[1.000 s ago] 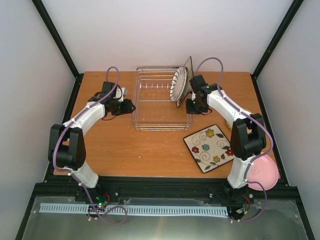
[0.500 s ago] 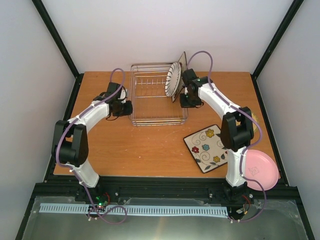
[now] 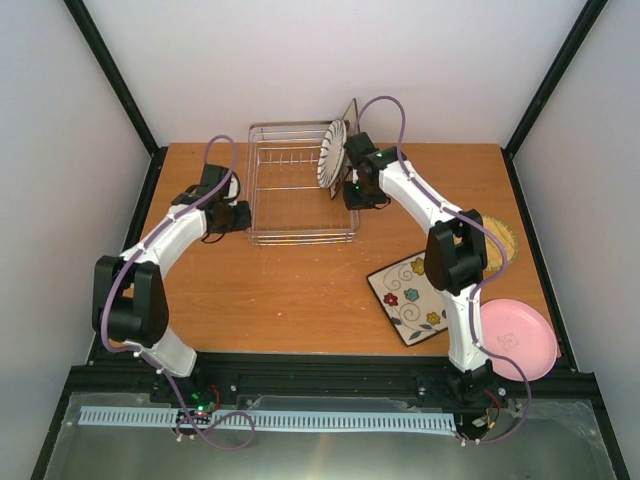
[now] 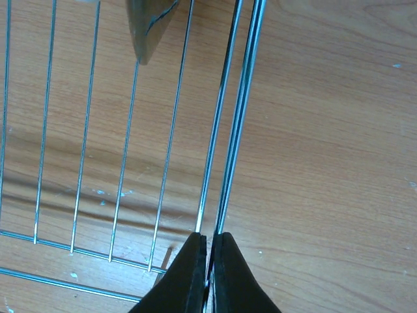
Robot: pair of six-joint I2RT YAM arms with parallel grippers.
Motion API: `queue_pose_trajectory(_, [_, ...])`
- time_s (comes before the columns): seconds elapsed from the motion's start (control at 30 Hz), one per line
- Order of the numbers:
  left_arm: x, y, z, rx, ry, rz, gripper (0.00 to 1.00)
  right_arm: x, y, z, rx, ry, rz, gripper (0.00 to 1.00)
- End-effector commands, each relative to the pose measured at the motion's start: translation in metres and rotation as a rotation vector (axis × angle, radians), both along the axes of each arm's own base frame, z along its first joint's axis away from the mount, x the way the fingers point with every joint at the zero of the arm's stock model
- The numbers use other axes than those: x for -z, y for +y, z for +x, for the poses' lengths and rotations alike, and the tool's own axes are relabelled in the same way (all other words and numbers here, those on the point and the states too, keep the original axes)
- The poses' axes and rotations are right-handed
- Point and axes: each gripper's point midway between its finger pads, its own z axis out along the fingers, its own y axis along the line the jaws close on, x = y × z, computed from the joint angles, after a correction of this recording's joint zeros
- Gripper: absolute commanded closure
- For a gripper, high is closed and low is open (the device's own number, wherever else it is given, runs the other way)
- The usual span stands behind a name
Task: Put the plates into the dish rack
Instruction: Adjust the dish rack at the center of the board.
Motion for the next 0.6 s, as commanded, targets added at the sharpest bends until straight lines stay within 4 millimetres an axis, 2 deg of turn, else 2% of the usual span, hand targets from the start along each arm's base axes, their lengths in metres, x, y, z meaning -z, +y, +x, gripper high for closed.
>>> queue_pose_trajectory(0.0, [-0.011,0.026,-0.005,-0.039,-0.022,0.037,0.85,-0.006,0.057,-0.004,-0.135,-0.034,0.11,0.97])
queue_pose_trajectory(0.13, [-0.012,0.04,-0.006,-0.061,-0.023,0.05,0.84,-0.002,0.069,-0.008,-0.157,-0.027,0.105,0.97])
queue_pose_trajectory(0.33, [-0.006,0.035,-0.012,-0.063,-0.011,0.012,0.83,-0.003,0.067,-0.008,-0.158,-0.031,0.082,0.95])
queue_pose_trajectory(0.43, [-0.01,0.035,-0.014,-0.071,-0.021,0.005,0.72,-0.004,0.062,-0.011,-0.155,-0.036,0.062,0.81])
queue_pose_trajectory(0.5, [-0.017,0.037,-0.014,-0.081,-0.043,0.013,0.55,-0.009,0.059,-0.012,-0.148,-0.054,0.066,0.73])
queue_pose_trajectory(0.57, [-0.026,0.041,-0.012,-0.093,-0.066,0.029,0.44,-0.016,0.056,-0.015,-0.142,-0.075,0.078,0.71])
